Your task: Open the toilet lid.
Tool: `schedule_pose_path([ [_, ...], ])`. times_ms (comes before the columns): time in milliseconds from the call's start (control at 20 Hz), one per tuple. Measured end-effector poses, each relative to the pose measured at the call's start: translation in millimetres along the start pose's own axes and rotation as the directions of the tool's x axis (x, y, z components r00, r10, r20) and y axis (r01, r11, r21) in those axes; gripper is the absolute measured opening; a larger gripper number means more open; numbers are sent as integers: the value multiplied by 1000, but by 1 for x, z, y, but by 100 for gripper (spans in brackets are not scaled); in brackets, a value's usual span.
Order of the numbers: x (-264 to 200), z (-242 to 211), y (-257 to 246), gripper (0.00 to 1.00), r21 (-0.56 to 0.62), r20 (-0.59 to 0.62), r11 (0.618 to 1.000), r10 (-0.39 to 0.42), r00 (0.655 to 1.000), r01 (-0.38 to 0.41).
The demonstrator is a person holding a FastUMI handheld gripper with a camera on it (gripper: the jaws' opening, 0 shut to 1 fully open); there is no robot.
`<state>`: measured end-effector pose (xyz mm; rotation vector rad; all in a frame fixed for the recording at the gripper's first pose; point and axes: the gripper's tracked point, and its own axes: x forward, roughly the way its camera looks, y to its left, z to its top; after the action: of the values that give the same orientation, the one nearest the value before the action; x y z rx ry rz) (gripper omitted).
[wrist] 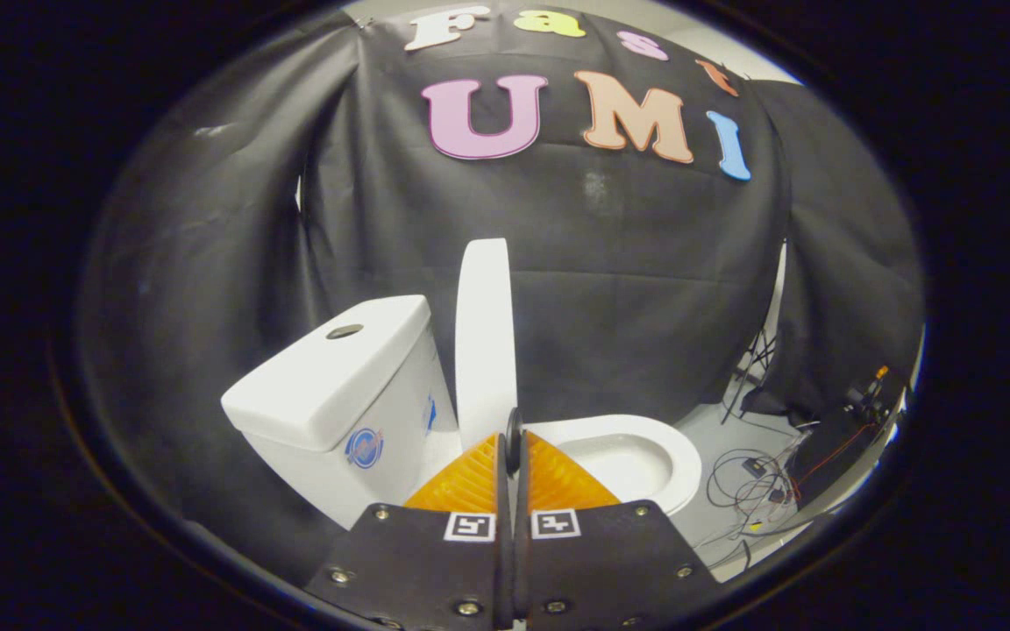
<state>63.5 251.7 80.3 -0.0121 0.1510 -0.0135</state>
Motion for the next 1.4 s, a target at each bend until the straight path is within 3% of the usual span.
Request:
schedule_pose_path([
  [750,3,1,49,1,-63,97,998,-21,995,27],
  [1400,4,-10,67,2,-126,93,992,-16,996,27],
])
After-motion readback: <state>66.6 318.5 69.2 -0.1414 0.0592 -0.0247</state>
